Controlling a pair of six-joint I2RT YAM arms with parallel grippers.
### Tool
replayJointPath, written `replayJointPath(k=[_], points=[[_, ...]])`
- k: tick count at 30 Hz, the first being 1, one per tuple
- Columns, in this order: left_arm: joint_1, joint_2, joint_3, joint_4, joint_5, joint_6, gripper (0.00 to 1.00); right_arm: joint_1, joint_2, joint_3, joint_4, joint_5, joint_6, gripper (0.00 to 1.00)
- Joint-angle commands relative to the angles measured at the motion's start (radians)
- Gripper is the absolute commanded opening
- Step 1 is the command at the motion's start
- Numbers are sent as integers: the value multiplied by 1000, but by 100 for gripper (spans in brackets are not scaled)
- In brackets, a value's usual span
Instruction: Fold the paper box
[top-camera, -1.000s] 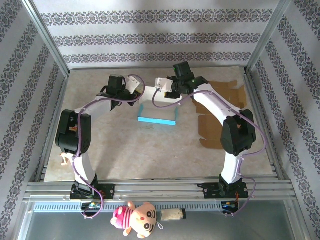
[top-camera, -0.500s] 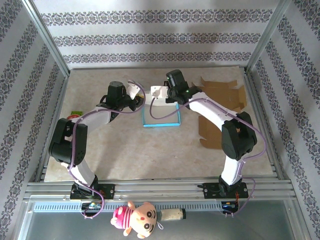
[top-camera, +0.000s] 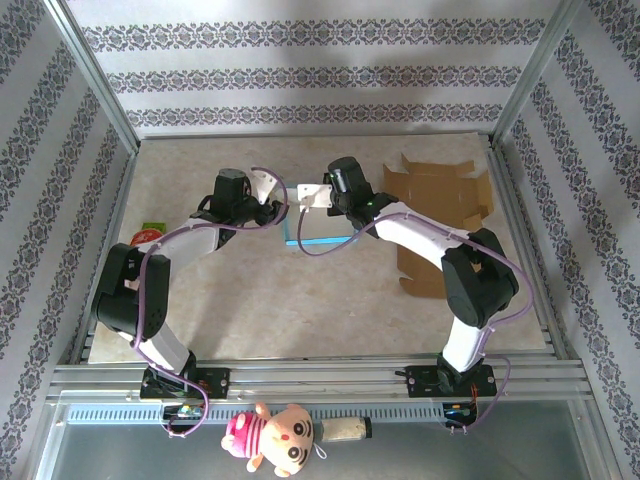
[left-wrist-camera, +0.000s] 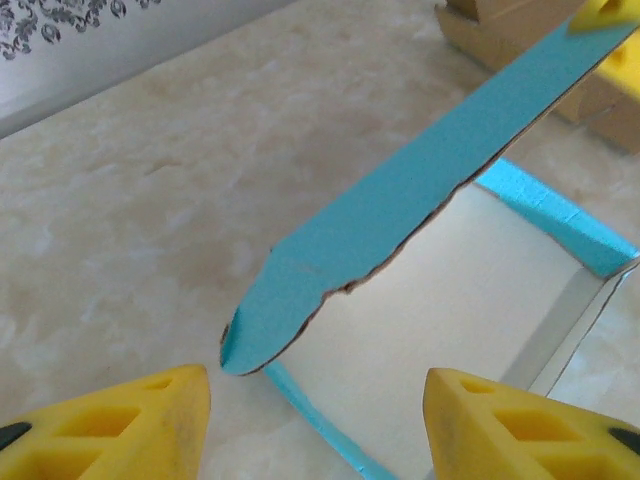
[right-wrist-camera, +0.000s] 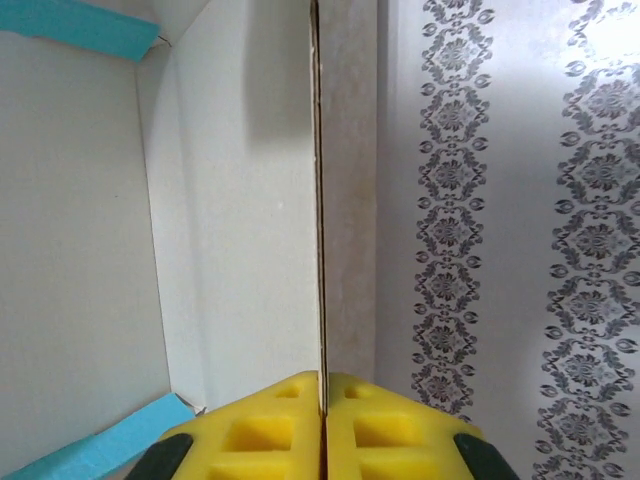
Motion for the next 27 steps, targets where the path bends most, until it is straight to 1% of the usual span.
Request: replayJointPath(k=[1, 5, 10, 12, 14, 15, 20, 24, 27], points=[[-6, 27, 30, -22, -40, 92, 59, 18, -46, -15, 12, 22, 32, 8], [-4, 64, 66, 3, -43, 120, 59, 30, -57, -29, 11, 23, 36, 8], [-4, 95, 88, 41, -74, 108, 57, 40, -48, -39, 11, 39, 40, 8], [-3, 95, 79, 66, -77, 96, 52, 42, -43, -43, 11, 46, 38, 8], [-4, 93, 80, 66, -76, 80, 44, 43, -39, -42, 12, 52, 42, 8], [-4, 93, 82, 61, -75, 68, 42, 44, -37, -40, 12, 53, 45, 8], [-4, 99, 91, 33, -68, -40, 34, 60, -28, -34, 17, 63, 77, 9], [-8, 109, 83, 30, -105, -132, 24, 78, -22, -29, 18, 77, 145, 15], [-16, 112, 69, 44, -126, -153, 20, 89, -28, -28, 14, 82, 213, 20]])
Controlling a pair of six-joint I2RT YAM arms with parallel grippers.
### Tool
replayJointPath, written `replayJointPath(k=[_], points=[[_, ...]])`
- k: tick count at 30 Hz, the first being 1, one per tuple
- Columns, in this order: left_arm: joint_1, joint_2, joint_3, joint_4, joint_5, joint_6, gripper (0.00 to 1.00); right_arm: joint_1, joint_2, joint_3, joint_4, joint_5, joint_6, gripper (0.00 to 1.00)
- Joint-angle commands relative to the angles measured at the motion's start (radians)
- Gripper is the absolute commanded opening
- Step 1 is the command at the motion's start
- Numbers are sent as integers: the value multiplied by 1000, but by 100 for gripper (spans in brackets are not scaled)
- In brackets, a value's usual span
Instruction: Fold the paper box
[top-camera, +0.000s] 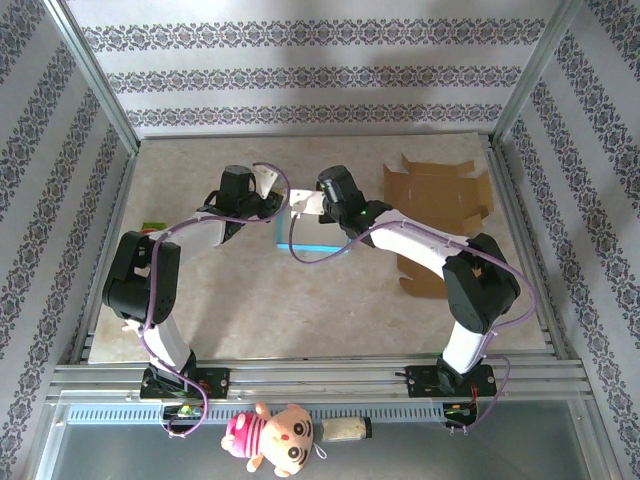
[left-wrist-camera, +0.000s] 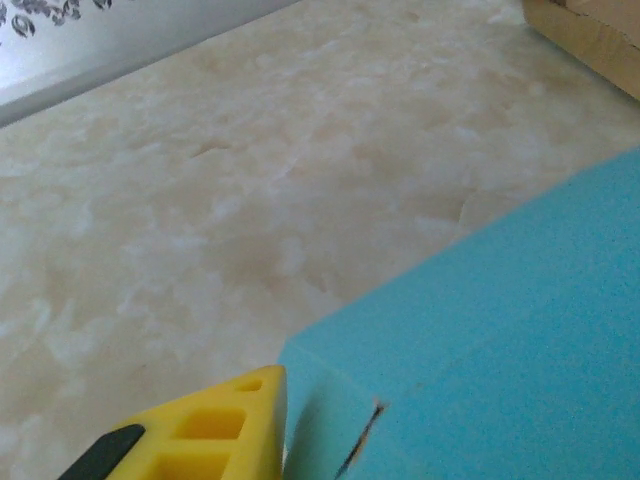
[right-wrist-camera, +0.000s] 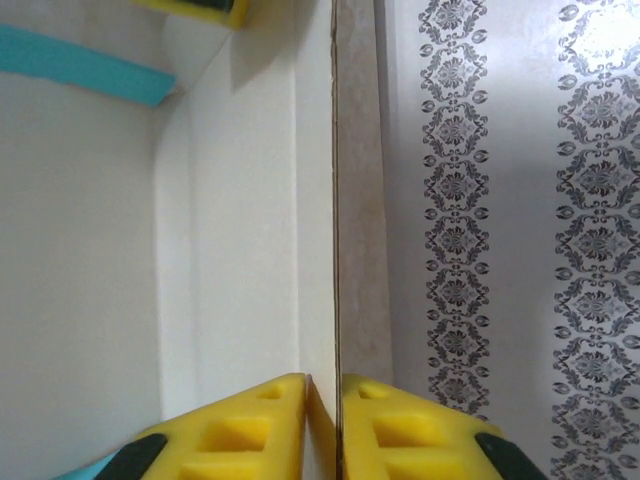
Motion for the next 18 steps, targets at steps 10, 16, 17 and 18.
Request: replayJointPath(k=[10, 16, 17, 18], points=[[-47, 2, -42, 82, -71, 44, 11, 27, -178, -36, -101, -94, 385, 67], [-62, 1, -76, 153, -94, 63, 10, -62, -334, -64, -180, -147, 857, 91], [-64, -2, -84, 167, -94, 63, 9, -109, -358, -71, -198, -197, 992, 95], [-69, -4, -89, 178, -99, 64, 9, -158, -373, -80, -209, -258, 1112, 95]])
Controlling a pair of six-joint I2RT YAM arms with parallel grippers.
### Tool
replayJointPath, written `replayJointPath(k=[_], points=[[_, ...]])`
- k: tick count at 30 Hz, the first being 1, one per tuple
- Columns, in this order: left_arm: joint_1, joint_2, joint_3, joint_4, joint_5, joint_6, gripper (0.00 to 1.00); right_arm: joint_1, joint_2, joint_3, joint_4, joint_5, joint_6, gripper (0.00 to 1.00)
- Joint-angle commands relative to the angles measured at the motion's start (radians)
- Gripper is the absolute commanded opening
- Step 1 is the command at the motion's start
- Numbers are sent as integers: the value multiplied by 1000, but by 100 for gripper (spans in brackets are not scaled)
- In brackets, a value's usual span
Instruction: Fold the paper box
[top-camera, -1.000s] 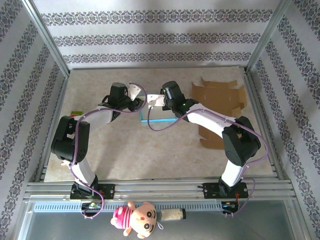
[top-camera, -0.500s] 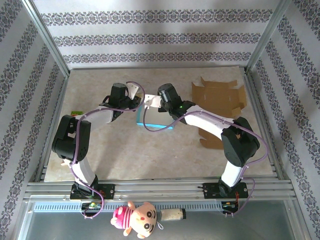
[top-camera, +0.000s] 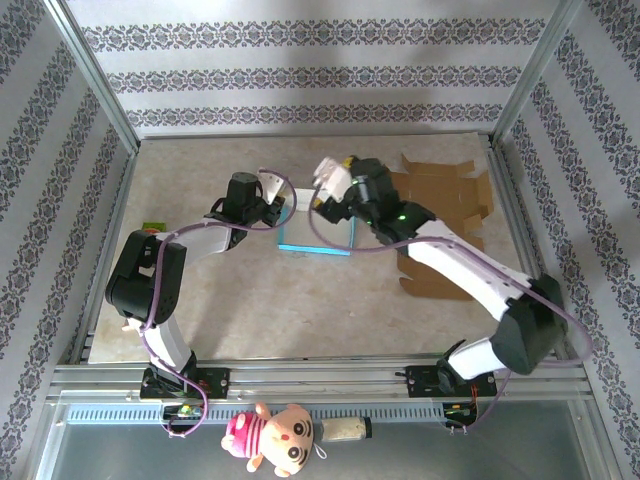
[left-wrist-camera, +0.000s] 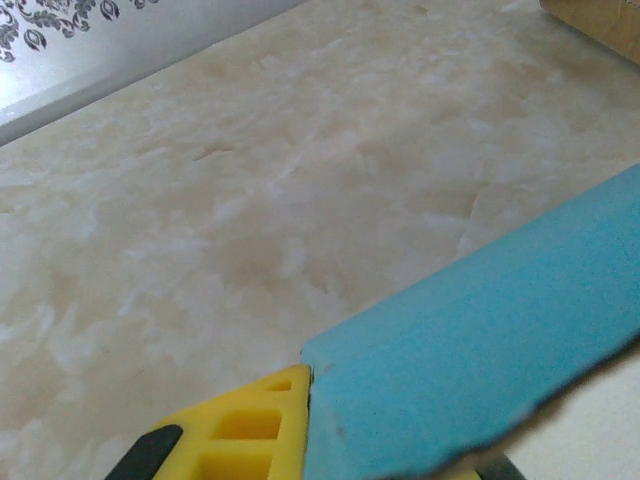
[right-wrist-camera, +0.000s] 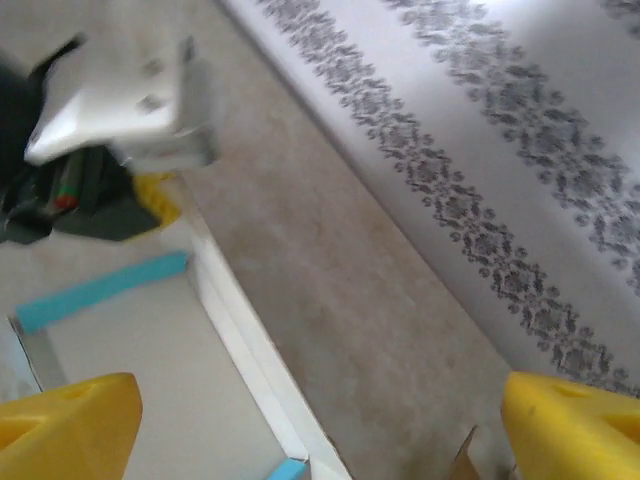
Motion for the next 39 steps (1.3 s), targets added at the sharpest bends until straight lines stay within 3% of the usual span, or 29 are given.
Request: replayJointPath(k=[1, 4, 6, 10, 17, 22, 28, 34, 39], points=[[-26, -15, -33, 73, -17, 28, 9, -163, -51, -47, -77, -184, 546, 94], [-34, -22, -39, 79, -22, 31, 9, -316, -44, -77, -108, -359, 855, 90], [-38, -22, -39, 79, -22, 31, 10, -368, -23, -86, -101, -468, 897, 87], [-43, -16, -30, 65, -17, 31, 9, -385, 16, -77, -119, -527, 822, 89], [-45, -17, -20, 47, -18, 34, 10, -393, 61, -132, -78, -562, 503, 98], [-45, -20, -21, 44, -19, 38, 10, -363, 115, -149, -22, -550, 448, 98], [-47, -21, -23, 42, -14, 34, 10, -327, 210, -92, -31, -533, 436, 87], [-54, -29, -34, 35, -19, 22, 10, -300, 223, -97, -32, -494, 452, 69], [-75, -45, -59, 33, -33, -2, 9, -285, 225, -111, -38, -475, 451, 63]])
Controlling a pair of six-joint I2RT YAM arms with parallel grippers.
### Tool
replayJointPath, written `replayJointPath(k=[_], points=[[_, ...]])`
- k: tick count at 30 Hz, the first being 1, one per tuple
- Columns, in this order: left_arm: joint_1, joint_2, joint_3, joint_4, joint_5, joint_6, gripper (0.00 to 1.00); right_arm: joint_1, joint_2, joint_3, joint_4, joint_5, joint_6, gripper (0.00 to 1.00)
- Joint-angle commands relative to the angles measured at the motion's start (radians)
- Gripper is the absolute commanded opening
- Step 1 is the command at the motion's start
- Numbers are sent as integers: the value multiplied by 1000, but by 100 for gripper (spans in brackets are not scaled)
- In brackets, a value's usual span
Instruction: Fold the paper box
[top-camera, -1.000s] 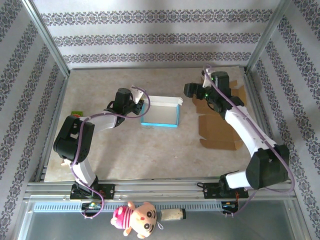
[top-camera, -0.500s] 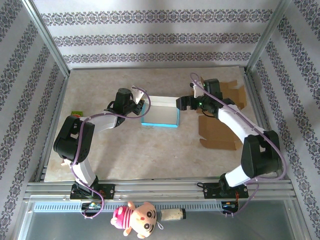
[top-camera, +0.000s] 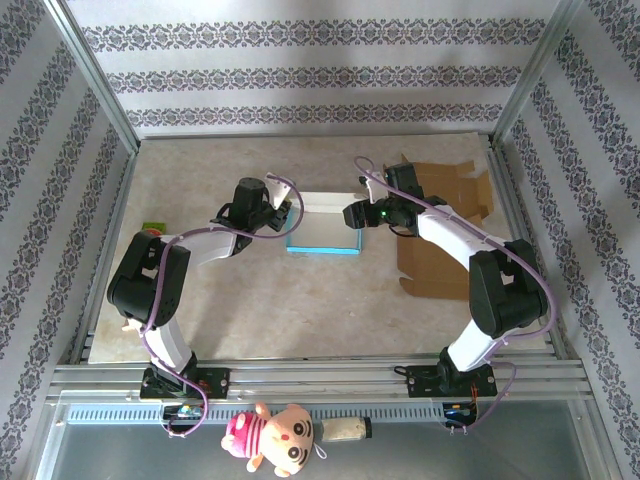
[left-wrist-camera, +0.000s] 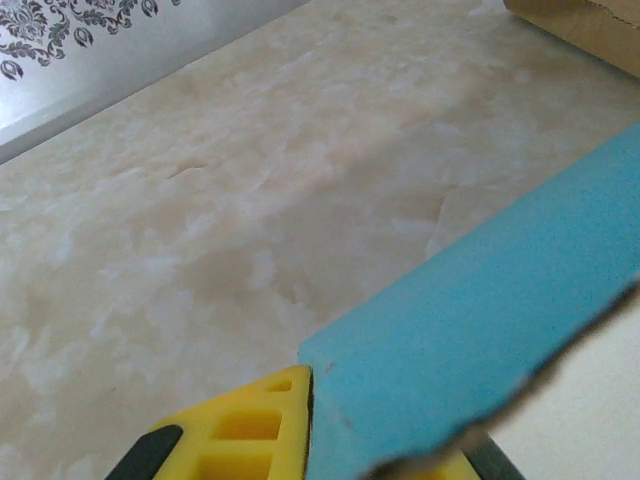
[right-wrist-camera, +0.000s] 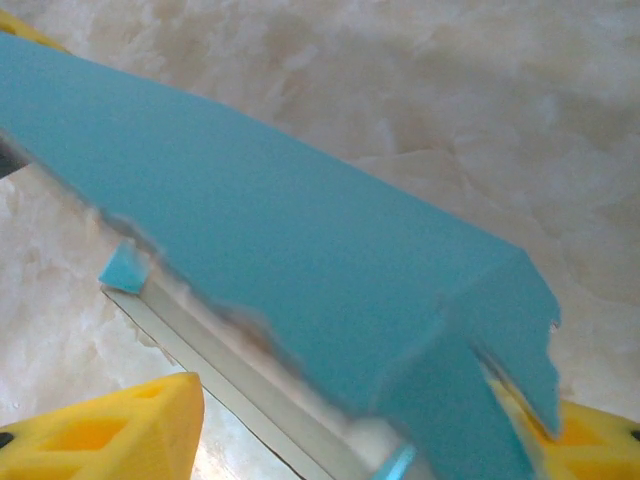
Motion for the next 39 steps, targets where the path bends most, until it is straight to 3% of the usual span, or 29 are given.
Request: replayJointPath(k=[1, 3, 8, 12, 15, 23, 31, 39], points=[[-26, -41, -34, -2, -9, -24, 10, 14, -4, 8, -7, 35, -8, 63], [-26, -44, -38, -5, -19, -22, 10, 15, -15, 13, -35, 97, -11, 66], [-26, -50, -28, -21, -31, -1, 10, 27, -83, -5, -45, 303, -67, 93], [-27, -47, -15, -28, -29, 3, 10, 28, -84, 10, -27, 268, -127, 96], [-26, -45, -10, -25, -24, -3, 10, 28, -54, 41, -30, 211, -126, 90], [-27, -45, -10, -37, -21, 3, 10, 41, -2, 69, -28, 183, -97, 57], [-42, -48, -23, -30, -43, -56, 10, 48, 3, 64, -28, 216, -2, 41], [-74, -58, -49, -31, -76, -229, 10, 62, 27, 66, -12, 217, 100, 33]])
